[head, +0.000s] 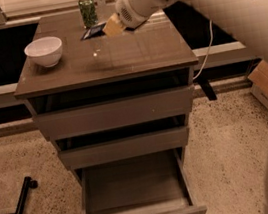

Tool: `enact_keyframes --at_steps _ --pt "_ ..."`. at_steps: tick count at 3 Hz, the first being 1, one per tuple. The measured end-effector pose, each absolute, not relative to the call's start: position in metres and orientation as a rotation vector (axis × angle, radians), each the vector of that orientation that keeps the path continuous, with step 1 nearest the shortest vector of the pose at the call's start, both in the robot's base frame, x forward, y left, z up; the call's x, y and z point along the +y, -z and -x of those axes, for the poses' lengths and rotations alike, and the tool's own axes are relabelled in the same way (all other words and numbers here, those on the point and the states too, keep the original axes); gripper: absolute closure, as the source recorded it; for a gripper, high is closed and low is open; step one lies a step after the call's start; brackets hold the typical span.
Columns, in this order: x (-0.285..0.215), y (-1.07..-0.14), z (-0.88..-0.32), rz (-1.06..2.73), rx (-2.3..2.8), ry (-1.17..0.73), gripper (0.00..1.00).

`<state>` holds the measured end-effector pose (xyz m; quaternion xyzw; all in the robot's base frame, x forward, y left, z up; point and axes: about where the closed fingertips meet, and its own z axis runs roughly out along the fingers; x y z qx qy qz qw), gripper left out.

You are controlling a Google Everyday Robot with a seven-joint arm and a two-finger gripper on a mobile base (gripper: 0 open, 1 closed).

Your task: Place rxbar blueberry into bottom drawer

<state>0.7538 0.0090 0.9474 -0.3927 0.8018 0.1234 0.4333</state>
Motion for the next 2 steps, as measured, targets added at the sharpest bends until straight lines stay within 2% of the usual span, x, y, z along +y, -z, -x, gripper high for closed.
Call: enact_keyframes --at_steps 1,2 --pt "-0.003 -0.997 -0.714 0.951 1.955 -0.247 1.0" --pt "-0.027 -1.005 -0.667 0.916 2.017 -0.25 1.0"
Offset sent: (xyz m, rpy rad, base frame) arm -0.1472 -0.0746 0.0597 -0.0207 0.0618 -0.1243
